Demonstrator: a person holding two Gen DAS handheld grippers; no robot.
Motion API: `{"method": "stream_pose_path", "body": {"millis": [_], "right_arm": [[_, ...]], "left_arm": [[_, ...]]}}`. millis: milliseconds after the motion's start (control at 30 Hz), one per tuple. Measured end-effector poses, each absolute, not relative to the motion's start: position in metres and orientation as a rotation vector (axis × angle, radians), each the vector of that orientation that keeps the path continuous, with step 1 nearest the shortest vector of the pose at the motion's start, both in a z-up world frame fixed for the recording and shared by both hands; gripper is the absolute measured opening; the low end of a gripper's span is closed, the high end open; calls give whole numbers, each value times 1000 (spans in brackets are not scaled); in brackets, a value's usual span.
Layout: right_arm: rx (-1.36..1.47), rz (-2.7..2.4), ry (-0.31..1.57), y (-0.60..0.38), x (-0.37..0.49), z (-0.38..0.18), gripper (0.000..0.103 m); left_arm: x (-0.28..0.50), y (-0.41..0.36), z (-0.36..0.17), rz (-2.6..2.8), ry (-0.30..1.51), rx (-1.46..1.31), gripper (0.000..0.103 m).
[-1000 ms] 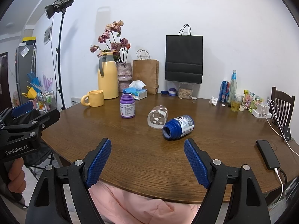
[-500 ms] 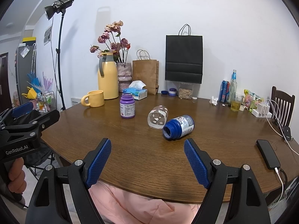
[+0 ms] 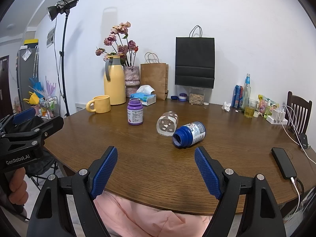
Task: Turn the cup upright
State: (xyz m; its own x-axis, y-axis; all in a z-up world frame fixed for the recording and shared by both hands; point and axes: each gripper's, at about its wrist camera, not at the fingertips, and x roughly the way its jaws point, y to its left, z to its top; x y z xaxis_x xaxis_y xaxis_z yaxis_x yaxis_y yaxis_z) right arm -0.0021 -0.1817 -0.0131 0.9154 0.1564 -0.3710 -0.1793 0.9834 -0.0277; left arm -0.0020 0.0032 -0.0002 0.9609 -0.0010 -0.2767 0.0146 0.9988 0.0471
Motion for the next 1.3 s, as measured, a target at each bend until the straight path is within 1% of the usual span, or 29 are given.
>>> {"method": "stream_pose_path", "body": {"millis": [1300], "right_arm": [[-47, 183, 372, -182, 4, -14, 84]], "left_arm": [[-1, 1, -3, -18, 280, 38, 103]]}}
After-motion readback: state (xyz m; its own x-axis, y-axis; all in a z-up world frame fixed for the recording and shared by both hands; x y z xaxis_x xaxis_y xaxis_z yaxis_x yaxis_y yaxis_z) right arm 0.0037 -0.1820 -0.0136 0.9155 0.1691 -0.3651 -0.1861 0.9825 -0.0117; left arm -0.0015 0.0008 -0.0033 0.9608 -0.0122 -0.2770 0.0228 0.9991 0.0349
